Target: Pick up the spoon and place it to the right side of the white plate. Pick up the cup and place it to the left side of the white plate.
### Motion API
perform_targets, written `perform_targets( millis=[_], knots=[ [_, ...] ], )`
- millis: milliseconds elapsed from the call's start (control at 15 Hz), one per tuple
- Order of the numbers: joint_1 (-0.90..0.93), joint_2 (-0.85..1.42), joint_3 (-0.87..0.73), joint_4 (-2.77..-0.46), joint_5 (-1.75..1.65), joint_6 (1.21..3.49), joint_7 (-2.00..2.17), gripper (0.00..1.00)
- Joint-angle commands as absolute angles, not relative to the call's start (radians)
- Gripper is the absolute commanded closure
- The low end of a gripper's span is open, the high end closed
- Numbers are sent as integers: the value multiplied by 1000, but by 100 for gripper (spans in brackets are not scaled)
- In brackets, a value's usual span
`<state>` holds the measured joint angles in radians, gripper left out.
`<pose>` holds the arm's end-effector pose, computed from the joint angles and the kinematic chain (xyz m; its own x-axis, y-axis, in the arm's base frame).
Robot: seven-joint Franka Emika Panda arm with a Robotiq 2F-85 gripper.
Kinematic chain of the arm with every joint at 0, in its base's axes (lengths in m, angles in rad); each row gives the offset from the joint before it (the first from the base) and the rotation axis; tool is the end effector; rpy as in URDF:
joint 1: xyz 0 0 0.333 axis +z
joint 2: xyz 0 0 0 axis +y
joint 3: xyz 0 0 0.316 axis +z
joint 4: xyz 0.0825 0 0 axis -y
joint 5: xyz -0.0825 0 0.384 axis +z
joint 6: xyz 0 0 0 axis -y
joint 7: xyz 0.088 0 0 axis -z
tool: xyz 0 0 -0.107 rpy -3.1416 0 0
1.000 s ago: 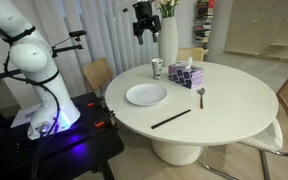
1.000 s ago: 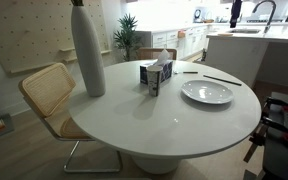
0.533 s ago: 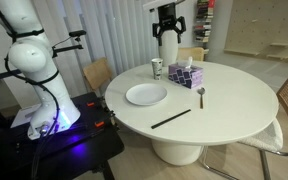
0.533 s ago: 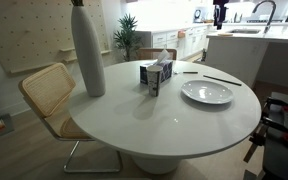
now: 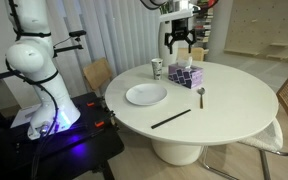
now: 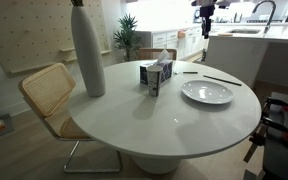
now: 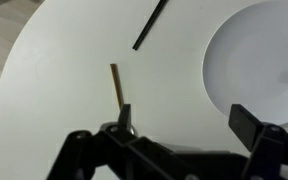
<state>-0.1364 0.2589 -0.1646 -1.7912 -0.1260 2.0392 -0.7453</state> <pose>0.5979 -0.1861 0.4082 0.8714 0.4772 -0.1135 0.4881 -0.8666 0.1037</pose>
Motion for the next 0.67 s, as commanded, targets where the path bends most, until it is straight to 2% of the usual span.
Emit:
perform_targets(
  millis=[0,600],
  knots=[
    [-179,353,-130,-1688,-103,2041,-771,0],
    [-264,509,-87,-1528,-94,2053,-880,0]
  ],
)
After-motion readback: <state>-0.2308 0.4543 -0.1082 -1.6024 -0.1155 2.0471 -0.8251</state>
